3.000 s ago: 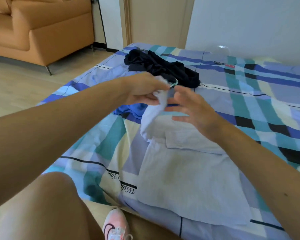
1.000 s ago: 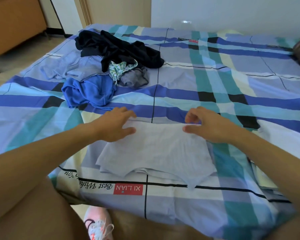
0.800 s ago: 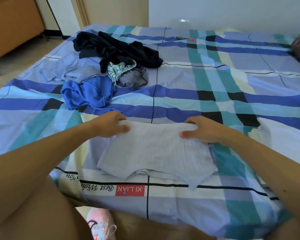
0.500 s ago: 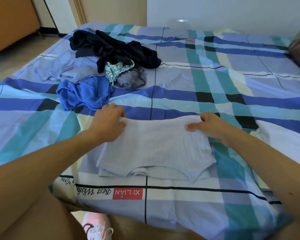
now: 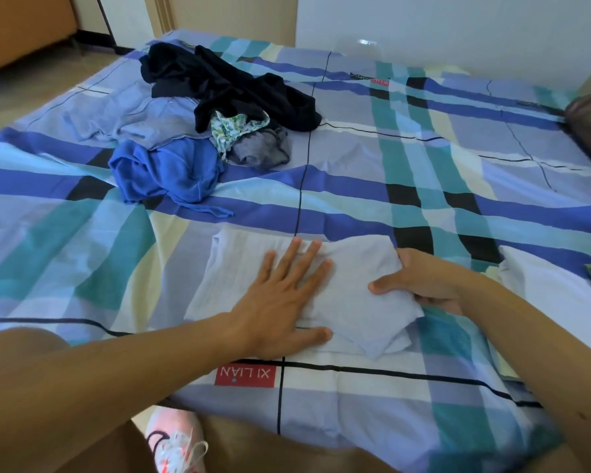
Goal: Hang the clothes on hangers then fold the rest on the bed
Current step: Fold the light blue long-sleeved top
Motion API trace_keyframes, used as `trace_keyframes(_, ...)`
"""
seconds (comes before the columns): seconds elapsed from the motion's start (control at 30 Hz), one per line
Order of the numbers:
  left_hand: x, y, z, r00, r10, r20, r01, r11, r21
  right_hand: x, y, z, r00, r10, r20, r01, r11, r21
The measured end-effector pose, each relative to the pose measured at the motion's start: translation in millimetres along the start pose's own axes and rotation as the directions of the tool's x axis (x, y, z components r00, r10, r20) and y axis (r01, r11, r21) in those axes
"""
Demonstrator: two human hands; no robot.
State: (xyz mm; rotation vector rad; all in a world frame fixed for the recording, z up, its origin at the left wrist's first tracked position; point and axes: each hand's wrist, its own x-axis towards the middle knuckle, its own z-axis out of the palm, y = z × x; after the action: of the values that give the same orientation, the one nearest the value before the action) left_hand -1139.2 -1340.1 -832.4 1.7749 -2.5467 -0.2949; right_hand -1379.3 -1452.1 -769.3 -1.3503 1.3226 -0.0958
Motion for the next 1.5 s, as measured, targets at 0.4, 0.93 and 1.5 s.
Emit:
trace_keyframes(0.4,15.1,-5.9,-88.0,0.911,-0.411,0.022,0.286,0.593,-0.753,-28.8,-41.7,39.2,0.964,-0.266,-0.005,0.256,0.925,0.280)
trace_keyframes(0.93,-24.4,-78.7,-89.2,0.722,-0.673,0.162,0.577,0.456,-0.677,-16.7,-9.7,104.6,0.837,-0.524,0.157,0.547,0.807,-0.224)
trace_keyframes(1.5,-35.4,-62.4,-75.1,0.767,-0.629,0.132,0.573,0.577,-0.581,0.0,-16.2,113.7,0.924,-0.382,0.015,0.375,0.913,0.158)
